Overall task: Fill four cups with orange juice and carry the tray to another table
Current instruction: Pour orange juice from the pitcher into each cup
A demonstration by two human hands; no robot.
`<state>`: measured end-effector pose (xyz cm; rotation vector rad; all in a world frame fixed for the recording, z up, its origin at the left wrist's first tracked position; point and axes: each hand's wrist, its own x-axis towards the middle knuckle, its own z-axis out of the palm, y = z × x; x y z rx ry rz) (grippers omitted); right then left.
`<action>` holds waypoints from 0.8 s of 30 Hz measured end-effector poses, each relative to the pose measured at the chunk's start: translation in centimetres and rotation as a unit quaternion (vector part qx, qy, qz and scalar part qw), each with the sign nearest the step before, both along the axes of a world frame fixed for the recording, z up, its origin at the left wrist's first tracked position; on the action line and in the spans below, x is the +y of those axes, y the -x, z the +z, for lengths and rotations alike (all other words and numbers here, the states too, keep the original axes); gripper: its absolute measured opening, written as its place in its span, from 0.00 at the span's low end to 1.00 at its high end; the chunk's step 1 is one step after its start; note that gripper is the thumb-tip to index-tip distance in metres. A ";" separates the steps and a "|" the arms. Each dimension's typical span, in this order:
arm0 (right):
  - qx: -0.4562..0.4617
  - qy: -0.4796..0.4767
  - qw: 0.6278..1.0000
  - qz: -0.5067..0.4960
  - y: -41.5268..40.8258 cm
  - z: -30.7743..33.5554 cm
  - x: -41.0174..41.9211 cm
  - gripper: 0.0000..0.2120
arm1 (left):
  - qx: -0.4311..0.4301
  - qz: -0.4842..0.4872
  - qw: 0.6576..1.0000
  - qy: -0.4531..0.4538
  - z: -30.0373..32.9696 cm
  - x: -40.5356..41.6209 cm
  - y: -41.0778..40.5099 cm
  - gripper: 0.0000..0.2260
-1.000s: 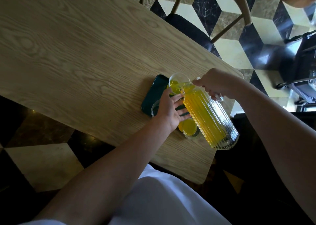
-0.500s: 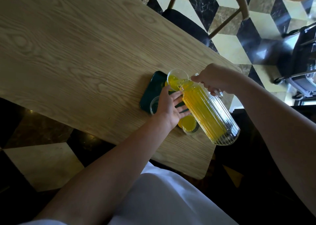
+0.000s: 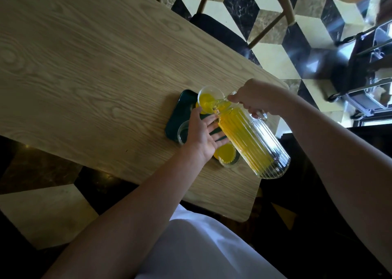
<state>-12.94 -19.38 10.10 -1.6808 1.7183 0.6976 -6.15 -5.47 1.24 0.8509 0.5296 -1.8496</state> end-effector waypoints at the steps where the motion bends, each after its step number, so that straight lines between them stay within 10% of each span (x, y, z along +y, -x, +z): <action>1: 0.000 0.002 1.000 -0.004 0.0 -0.1 -0.1 0.22 | 0.000 0.001 1.000 0.000 0.0 -0.1 0.1 0.31; 24: -0.039 0.039 0.998 -0.019 1.8 -0.1 0.6 0.23 | -0.050 -0.022 0.998 0.019 0.4 -0.9 0.1 0.30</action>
